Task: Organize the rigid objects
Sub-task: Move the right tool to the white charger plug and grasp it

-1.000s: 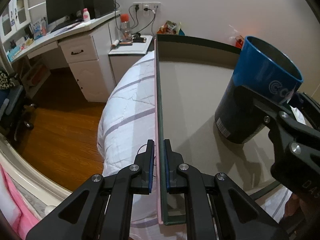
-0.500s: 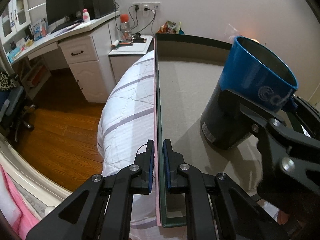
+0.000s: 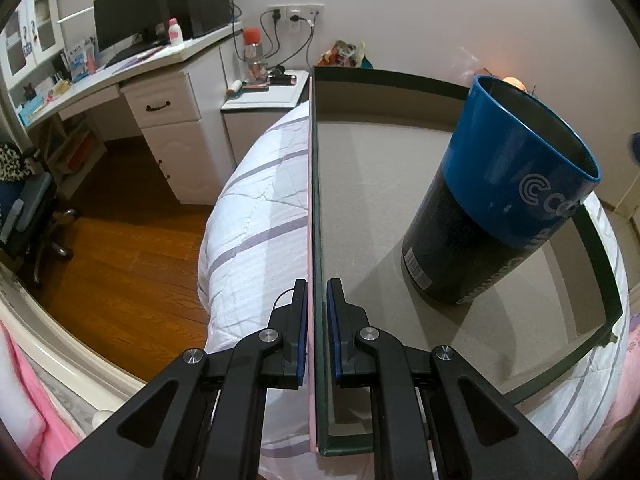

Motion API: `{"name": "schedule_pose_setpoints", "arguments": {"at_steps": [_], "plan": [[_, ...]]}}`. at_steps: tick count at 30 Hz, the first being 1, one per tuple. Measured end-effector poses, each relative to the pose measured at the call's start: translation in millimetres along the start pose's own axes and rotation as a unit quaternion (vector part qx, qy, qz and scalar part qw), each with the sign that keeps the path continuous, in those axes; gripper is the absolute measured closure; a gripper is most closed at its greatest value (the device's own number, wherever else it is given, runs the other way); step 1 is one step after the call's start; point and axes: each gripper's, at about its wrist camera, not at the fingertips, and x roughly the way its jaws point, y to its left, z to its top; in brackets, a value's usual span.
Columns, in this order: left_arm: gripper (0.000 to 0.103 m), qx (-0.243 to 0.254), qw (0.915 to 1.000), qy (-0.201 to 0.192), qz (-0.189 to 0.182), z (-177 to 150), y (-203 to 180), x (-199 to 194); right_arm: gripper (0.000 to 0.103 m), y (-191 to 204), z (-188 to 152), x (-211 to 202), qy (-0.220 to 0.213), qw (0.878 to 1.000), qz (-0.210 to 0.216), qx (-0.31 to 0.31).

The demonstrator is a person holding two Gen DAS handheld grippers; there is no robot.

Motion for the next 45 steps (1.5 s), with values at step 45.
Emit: {"name": "schedule_pose_setpoints", "arguments": {"at_steps": [45], "plan": [[0.095,0.011,0.9984,0.003,0.055,2,-15,-6,0.022,-143,-60,-18,0.087,0.982,-0.153,0.063]]}}
